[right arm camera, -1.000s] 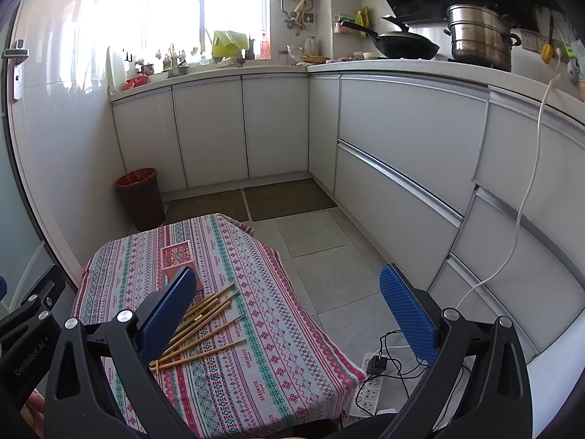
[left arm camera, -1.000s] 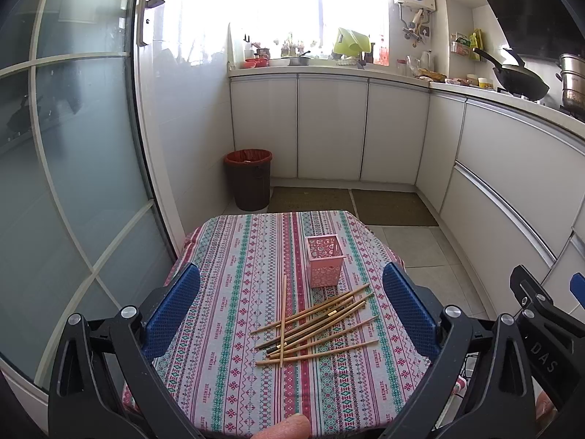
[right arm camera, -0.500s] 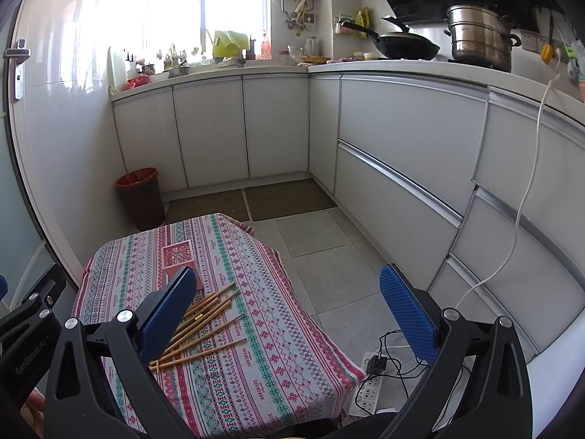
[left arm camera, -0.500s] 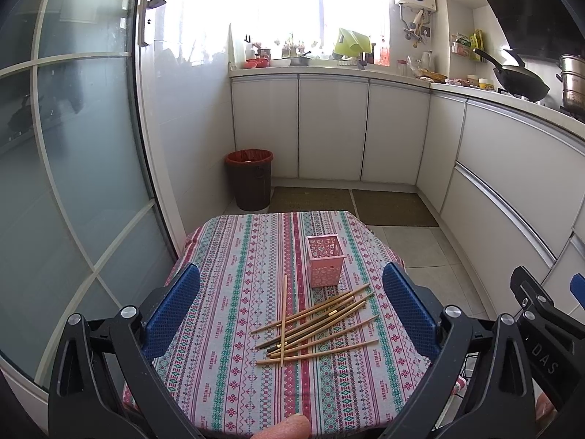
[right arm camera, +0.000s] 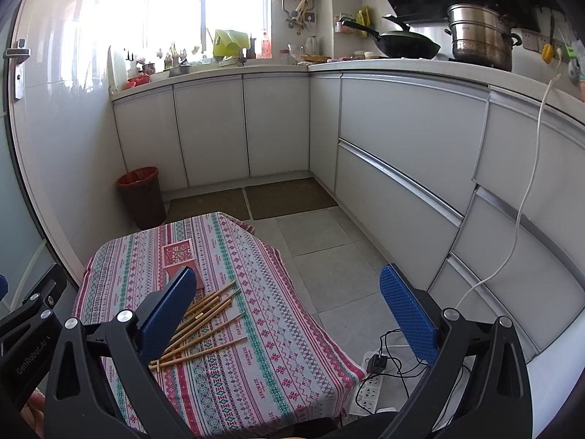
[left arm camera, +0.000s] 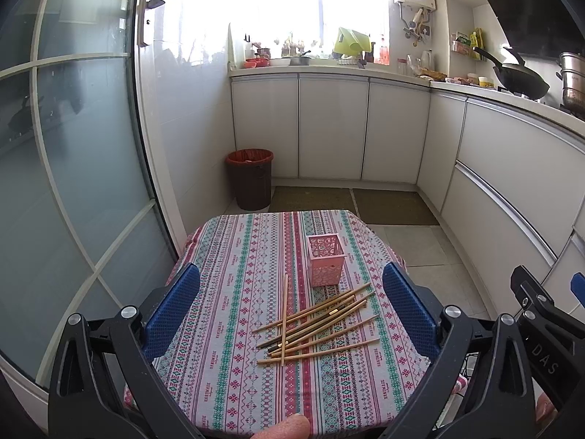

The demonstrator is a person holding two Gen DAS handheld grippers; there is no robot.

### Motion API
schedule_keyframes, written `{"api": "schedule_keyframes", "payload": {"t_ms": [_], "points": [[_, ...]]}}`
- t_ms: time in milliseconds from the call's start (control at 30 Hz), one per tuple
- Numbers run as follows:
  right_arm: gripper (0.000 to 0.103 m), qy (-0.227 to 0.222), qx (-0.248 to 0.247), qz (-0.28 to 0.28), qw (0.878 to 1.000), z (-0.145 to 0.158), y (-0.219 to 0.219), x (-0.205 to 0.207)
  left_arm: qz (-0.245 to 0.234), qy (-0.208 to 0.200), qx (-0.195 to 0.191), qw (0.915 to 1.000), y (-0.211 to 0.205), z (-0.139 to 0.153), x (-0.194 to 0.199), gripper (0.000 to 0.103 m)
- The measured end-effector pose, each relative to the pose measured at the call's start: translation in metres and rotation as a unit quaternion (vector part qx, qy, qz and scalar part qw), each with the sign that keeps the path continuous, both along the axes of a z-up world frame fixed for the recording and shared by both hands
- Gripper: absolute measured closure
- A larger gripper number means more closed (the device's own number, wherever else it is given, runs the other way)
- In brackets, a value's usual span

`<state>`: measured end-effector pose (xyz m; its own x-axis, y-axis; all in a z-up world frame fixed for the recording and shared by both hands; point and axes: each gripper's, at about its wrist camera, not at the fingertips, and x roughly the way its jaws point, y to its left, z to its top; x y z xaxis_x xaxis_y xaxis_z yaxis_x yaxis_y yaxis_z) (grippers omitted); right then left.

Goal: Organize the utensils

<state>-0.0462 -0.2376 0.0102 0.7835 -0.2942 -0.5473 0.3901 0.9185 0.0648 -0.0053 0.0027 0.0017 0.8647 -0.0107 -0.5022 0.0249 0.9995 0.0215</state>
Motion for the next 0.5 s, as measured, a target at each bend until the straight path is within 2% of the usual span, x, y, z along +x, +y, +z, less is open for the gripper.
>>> {"api": "schedule_keyframes", "payload": {"t_ms": [500], "points": [[0.005,0.001,0.0,0.001,1.0,-0.0005,-0.0001,0.0003,0.003,0.004,-0.002,1.0,0.0038,-0.0009,0.004,0.007]]}}
